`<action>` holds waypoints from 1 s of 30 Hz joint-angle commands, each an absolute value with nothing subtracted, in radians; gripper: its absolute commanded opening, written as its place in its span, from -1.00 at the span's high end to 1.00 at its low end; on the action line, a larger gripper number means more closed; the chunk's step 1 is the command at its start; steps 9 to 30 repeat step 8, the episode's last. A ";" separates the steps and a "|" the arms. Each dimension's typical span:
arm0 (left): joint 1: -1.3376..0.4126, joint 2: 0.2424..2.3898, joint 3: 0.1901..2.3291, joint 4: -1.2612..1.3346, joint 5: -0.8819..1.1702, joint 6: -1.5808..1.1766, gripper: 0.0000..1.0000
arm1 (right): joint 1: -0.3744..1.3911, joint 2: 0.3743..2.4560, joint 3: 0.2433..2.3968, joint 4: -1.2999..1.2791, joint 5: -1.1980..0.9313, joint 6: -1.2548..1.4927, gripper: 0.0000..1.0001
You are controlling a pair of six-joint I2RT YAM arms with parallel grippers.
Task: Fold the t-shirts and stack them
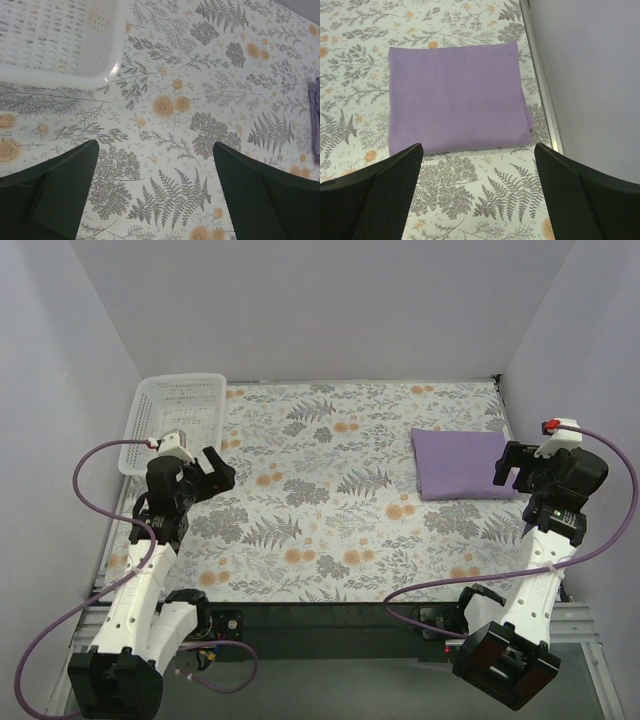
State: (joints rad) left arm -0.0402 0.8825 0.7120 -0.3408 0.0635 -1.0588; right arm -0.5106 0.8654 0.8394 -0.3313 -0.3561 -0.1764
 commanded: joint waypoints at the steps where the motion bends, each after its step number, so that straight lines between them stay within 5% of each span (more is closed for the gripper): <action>1: -0.040 0.786 0.664 -0.282 0.112 -1.005 -0.96 | -0.515 0.845 0.822 -0.262 -0.278 -0.117 -0.97; 30: -0.040 0.719 0.592 -0.271 0.132 -0.999 -0.96 | -0.515 0.799 0.736 -0.193 -0.207 -0.170 -0.97</action>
